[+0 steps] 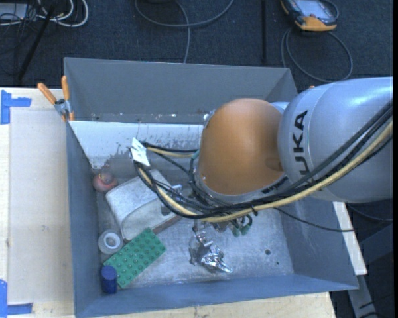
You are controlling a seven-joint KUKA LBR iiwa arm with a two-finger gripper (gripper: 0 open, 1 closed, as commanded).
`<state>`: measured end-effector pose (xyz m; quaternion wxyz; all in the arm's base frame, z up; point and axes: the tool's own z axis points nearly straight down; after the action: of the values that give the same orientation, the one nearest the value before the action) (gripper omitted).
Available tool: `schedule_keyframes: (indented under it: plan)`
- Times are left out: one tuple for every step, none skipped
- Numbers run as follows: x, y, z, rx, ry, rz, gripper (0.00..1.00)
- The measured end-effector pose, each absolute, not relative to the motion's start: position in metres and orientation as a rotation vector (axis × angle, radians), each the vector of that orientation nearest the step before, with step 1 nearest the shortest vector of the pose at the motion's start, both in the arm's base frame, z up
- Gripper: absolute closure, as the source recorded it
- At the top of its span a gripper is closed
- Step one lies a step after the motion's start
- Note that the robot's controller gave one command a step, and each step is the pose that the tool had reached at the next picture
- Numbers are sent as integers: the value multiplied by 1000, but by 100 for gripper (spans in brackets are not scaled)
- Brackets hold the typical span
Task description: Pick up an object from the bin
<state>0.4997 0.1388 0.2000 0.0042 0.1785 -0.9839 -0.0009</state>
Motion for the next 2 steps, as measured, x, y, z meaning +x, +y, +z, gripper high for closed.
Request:
schedule_keyframes:
  plan:
    - [535,198,99,736,-3061,0,0]
    - [533,198,94,730,-3054,-1,100]
